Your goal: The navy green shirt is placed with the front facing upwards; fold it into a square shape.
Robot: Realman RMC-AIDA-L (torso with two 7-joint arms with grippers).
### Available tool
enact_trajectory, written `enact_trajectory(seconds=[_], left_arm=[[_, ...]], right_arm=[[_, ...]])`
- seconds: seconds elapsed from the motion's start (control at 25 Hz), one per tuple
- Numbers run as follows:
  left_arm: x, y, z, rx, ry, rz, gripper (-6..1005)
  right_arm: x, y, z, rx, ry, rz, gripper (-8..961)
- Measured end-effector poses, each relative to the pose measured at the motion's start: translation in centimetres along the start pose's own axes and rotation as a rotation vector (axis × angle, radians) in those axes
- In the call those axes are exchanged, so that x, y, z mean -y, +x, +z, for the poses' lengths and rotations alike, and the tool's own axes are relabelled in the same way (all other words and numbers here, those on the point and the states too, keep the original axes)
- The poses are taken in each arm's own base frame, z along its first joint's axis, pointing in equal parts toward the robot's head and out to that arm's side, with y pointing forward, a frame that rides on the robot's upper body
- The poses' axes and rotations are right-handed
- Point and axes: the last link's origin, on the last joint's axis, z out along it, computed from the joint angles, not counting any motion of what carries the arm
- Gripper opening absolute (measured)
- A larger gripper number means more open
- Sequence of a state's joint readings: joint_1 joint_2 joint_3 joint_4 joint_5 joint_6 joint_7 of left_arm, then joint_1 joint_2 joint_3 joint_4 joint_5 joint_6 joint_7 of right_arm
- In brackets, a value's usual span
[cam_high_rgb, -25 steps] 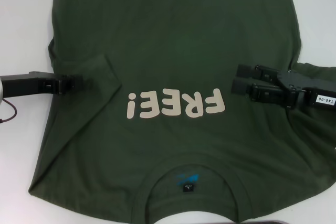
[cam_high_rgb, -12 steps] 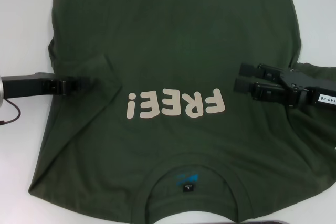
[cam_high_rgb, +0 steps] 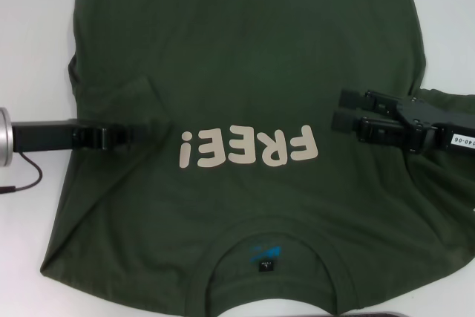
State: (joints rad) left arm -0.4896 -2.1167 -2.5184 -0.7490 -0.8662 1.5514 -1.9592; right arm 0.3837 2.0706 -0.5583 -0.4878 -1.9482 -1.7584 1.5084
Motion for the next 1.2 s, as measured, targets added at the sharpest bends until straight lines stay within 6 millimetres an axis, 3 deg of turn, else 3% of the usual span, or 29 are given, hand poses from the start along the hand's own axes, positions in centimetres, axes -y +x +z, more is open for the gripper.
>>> enact_trajectory(seconds=[0.4, 1.2], left_arm=[[-1.2, -1.1, 0.5, 0.037, -0.089, -0.046, 0], [-3.0, -2.3, 4.2, 0.049, -0.195, -0.108, 43]], right_arm=[[-0.1, 0.2, 0.1, -0.004, -0.006, 0.004, 915], [-0.2, 0.3, 0.2, -0.008, -0.010, 0.002, 915]])
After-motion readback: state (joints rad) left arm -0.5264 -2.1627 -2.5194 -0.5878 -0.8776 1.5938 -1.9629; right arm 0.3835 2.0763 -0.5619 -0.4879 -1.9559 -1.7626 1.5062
